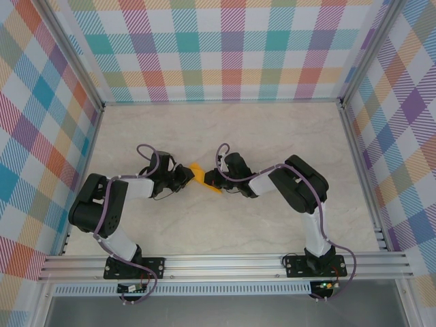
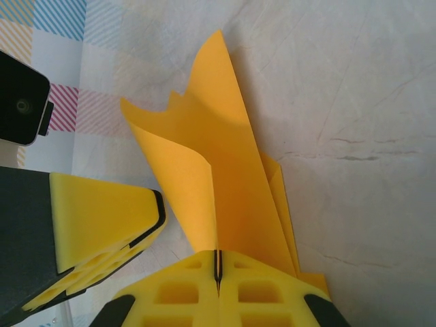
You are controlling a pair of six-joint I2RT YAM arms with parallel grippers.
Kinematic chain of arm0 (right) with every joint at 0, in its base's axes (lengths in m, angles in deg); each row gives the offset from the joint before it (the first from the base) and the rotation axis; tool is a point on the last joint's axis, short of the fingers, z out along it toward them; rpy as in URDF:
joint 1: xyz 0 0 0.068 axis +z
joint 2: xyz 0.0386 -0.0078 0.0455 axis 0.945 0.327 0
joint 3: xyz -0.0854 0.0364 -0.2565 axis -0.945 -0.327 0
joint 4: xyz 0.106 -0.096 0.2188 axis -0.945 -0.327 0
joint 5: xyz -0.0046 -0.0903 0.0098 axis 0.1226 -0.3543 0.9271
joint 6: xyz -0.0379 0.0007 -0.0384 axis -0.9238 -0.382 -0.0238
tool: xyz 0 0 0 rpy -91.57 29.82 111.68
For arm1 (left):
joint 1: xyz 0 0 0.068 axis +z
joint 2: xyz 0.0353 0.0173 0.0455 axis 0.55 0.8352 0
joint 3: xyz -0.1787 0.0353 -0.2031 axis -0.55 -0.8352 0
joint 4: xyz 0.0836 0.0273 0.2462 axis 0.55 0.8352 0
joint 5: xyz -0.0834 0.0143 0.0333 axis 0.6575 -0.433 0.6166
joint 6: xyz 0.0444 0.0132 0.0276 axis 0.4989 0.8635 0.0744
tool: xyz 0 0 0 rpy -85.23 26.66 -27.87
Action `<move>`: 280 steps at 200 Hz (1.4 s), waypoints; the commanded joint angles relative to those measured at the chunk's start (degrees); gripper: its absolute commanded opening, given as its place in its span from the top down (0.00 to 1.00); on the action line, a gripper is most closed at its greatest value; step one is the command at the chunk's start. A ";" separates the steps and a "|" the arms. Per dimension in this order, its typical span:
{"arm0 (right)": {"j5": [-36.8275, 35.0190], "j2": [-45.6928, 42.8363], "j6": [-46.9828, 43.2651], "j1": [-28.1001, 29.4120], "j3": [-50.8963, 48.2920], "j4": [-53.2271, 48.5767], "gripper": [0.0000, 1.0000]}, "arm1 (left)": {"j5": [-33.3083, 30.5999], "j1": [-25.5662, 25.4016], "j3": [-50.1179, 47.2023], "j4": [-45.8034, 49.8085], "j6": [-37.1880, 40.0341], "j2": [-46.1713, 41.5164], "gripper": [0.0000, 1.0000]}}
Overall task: Fold a paper plane with a square sheet of paper (pick it up from the middle)
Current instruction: Fold the wing for the fifth time at the center of the table.
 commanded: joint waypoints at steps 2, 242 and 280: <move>-0.95 2.51 0.75 -0.84 0.32 -3.76 1.00 | 0.92 -0.71 -0.77 -2.11 1.08 -0.31 0.85; 1.84 1.94 -1.82 -0.91 1.76 -6.76 0.97 | -1.09 -0.80 6.10 9.29 2.26 5.65 0.92; 4.42 -1.12 -4.62 -2.04 1.91 -7.76 0.76 | -2.03 -0.80 7.21 14.26 2.26 5.78 0.94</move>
